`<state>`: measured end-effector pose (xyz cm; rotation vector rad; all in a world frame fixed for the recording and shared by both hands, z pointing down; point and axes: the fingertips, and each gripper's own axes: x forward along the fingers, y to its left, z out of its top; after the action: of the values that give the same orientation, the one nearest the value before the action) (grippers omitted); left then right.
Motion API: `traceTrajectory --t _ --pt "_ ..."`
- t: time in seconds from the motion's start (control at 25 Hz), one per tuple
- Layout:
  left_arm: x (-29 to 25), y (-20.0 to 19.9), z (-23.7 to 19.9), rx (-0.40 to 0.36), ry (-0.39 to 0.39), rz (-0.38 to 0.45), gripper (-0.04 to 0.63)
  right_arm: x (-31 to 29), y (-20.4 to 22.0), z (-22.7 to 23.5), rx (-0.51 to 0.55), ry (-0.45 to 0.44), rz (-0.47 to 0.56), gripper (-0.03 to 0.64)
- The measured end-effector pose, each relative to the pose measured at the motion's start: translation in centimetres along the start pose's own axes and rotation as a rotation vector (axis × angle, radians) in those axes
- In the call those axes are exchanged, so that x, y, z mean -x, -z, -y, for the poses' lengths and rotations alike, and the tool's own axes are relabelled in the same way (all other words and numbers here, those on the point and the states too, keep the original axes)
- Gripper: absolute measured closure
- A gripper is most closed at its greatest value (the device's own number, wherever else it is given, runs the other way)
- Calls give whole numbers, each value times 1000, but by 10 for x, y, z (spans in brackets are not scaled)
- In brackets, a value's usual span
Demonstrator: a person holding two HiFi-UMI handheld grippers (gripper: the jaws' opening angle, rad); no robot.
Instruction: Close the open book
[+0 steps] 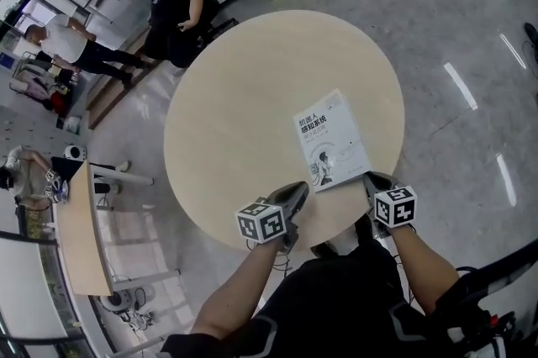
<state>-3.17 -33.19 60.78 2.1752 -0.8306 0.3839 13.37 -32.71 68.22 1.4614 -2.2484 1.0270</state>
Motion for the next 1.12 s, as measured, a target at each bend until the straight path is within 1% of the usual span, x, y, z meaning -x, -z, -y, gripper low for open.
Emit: traceTrajectory --t 0.16,0.28,0.48,0.6,0.68,0.76,0.88,1.0,1.12 --pt "2 0 -9 13 -2 32 601 5 2 21 7 72 -26 611" --pt "7 -4 -18 28 -11 72 601 12 -4 32 45 105 -39 611" --pt "22 -14 -22 59 -17 140 601 16 -30 25 101 112 -30 611" --pt "33 -14 -23 71 -19 169 601 7 -32 14 123 102 -53 611" --pt "40 -12 -22 70 -19 187 601 8 -35 7 138 99 -39 611" --pt "48 -16 -25 59 -27 228 601 5 -45 -5 175 66 -15 611" --pt "61 -25 -29 35 -39 289 601 -4 -71 -30 241 -20 14 611" --pt "79 -35 -22 -21 -47 334 601 -3 -102 -54 281 -87 54 612" --pt "98 -46 -16 -69 -85 370 601 7 -134 -72 294 -136 105 618"
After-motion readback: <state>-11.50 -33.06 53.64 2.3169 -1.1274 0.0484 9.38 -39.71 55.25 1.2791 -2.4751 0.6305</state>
